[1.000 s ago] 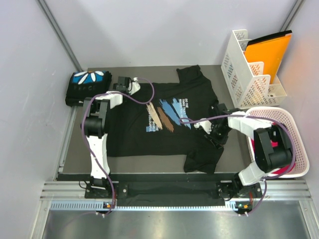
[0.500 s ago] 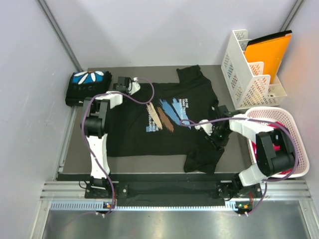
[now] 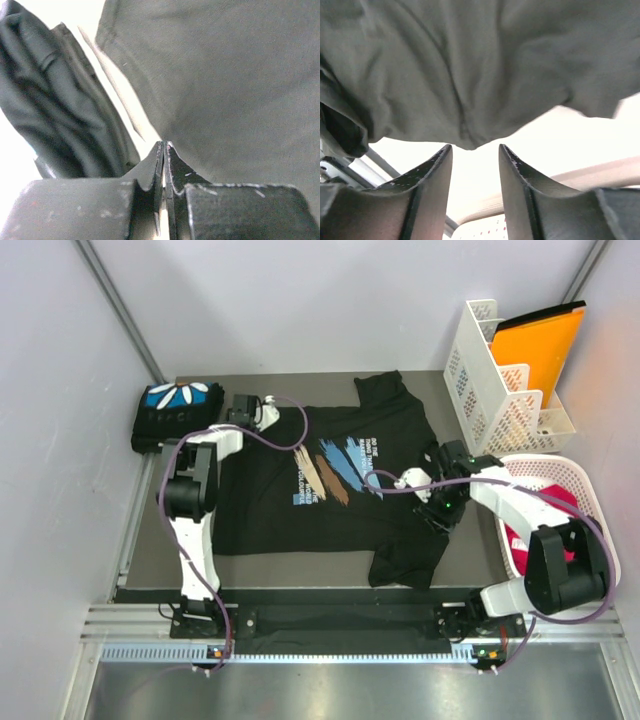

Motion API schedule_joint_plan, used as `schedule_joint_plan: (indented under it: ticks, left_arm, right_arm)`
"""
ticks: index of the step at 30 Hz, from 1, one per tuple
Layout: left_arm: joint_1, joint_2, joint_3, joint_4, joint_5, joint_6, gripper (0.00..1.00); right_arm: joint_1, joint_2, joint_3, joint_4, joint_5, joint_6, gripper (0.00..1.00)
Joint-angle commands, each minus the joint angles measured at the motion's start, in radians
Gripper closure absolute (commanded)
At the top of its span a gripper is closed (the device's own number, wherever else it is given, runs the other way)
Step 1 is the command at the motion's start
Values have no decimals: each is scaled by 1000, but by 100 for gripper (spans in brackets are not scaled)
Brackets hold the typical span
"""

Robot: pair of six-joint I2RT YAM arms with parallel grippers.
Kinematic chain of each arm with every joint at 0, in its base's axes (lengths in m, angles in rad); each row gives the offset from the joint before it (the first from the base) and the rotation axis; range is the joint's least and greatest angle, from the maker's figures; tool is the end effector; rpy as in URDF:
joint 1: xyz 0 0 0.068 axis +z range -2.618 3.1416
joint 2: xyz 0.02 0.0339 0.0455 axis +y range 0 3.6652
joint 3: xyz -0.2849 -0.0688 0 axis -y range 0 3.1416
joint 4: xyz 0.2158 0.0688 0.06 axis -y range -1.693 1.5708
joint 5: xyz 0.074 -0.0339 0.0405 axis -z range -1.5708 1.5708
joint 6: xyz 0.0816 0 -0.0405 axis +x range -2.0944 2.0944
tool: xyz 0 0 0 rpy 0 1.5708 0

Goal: Fold and stack the t-shirts
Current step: Flatten the tshirt out

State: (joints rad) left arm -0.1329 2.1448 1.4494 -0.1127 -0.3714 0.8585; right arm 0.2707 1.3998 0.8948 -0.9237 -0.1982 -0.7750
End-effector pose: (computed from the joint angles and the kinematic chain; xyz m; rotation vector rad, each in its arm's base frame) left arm 0.4822 -0.0346 0.1521 1.0007 2.2378 0.7772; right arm 0.1992 0.0720 0.1899 -1.4892 2.5421 0.2313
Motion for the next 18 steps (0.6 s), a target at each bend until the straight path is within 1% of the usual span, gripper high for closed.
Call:
schedule_joint_plan:
  ticks: [1,5,7,8,10,11,13,14,15,16,17,18]
  left_arm:
    - [1,-131,-21,7,12,-18,95]
    - [-16,-242,-52,-34,70,-13,95]
    - [-27,-295,-82,-108,120,3,93]
    - [-42,-345,-99,-125,135,34,92]
    - [-60,-397,-155,-201,178,78,91]
    - [-83,-448,-179,-211,175,124,90]
    - [-108,-494,-256,-220,152,171,90]
    - [-128,-532,-277,-219,144,204,90]
    - [-138,-548,-312,-214,134,211,90]
    - [-146,-560,-323,-214,121,214,90]
    - [-163,-580,-331,-219,117,212,90]
    - [-171,-585,-343,-219,111,211,90]
  right_arm:
    - [-5,-42,75,-43,-23,-29,57]
    - [8,-74,81,-76,-50,-46,55]
    - [13,-91,66,-93,-75,-75,54]
    - [19,-111,41,-112,-92,-92,53]
    - [24,-128,9,-138,-109,-154,51]
    - [24,-134,-16,-182,-130,-180,51]
    - [24,-127,-26,-230,-158,-236,51]
    - [15,-107,-22,-303,-209,-257,52]
    - [13,-91,-17,-338,-237,-297,53]
    - [7,-76,-11,-357,-265,-303,53]
    - [-5,-43,2,-412,-327,-319,54]
    - [-8,-26,10,-437,-355,-358,54]
